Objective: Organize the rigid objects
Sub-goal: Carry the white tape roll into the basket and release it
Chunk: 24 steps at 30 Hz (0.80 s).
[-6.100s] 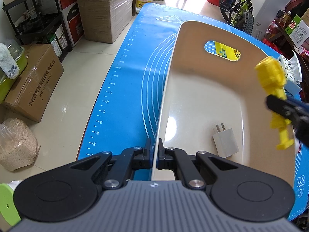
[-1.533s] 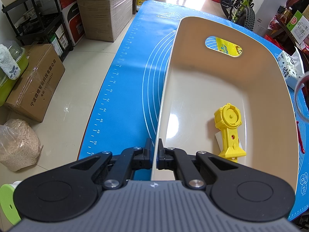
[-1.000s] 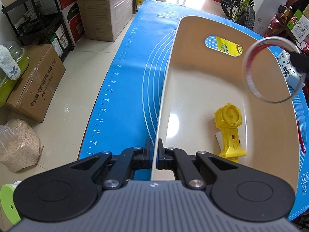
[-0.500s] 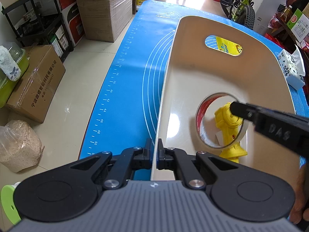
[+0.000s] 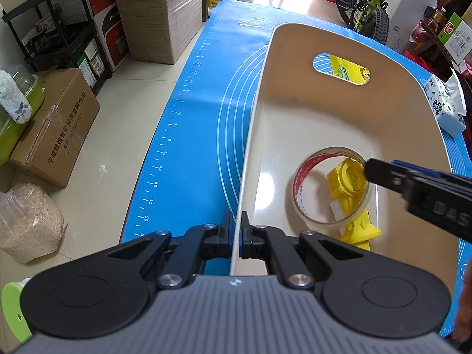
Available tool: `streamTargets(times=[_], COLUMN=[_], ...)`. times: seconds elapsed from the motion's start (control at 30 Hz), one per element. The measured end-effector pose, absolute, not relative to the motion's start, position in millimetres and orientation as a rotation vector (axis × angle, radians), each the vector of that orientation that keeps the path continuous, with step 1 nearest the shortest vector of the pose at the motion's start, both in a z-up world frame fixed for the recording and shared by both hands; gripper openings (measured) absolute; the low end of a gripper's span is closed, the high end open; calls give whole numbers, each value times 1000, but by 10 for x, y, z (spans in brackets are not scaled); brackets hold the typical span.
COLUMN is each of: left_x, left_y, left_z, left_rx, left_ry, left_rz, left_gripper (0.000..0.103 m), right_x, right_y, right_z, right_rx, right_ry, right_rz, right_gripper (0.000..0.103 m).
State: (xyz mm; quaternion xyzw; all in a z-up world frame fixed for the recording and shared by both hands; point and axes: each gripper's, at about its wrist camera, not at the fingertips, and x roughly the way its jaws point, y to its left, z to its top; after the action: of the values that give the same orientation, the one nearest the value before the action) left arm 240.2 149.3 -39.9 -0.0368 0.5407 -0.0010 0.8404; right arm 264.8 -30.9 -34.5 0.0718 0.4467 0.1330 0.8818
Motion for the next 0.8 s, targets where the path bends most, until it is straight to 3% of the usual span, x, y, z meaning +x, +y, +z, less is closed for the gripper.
streamTargets(times=[0.1, 0.43, 0.8], left_x=[2403, 2414, 2414], left_y=[1494, 1479, 1475], left_z=[-400, -401, -399], left_rx=[-77, -86, -84], left_ry=[1143, 1145, 1145], left_rz=[-2, -6, -5], left_gripper=[5, 4, 4], right_x=[2556, 2270, 1957], right_y=[-397, -1115, -1662], right_z=[-193, 35, -533], right_rx=[113, 118, 100], right_ry=[880, 802, 919], right_rz=[261, 109, -55], right_gripper=[62, 67, 71])
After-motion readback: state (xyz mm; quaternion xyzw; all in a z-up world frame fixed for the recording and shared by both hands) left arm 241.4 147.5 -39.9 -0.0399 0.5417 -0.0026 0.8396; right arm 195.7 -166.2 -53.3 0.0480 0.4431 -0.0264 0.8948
